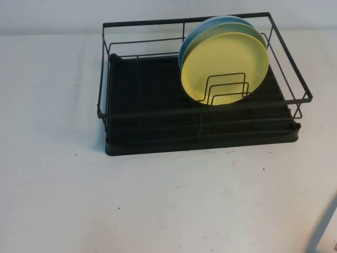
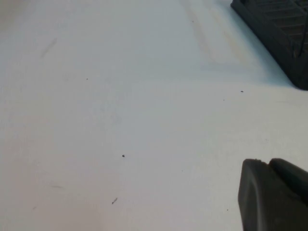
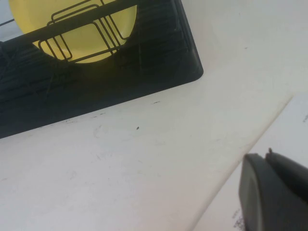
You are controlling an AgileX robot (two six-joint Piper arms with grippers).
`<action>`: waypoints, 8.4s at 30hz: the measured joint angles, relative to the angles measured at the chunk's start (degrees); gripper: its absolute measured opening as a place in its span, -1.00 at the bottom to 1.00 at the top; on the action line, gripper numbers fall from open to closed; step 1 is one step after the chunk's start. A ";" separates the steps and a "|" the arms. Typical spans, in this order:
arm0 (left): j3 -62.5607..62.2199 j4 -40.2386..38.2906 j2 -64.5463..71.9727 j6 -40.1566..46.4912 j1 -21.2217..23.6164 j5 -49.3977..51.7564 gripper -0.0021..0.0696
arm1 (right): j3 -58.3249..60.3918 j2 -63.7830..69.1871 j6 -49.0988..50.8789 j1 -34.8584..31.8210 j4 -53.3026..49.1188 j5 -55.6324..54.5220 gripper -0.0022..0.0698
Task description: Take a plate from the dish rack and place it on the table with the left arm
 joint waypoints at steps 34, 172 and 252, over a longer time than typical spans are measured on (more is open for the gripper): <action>0.00 5.15 0.00 0.00 -0.09 -0.08 -0.95 | 0.00 0.00 0.00 0.00 0.00 0.00 -0.99; -106.86 -66.54 123.02 90.84 -25.77 1.26 -0.76 | 0.00 0.00 0.00 0.00 1.91 0.00 -0.99; -58.81 -37.70 82.65 46.38 -12.40 19.91 -0.78 | 0.00 0.00 0.00 0.00 2.12 0.00 -0.99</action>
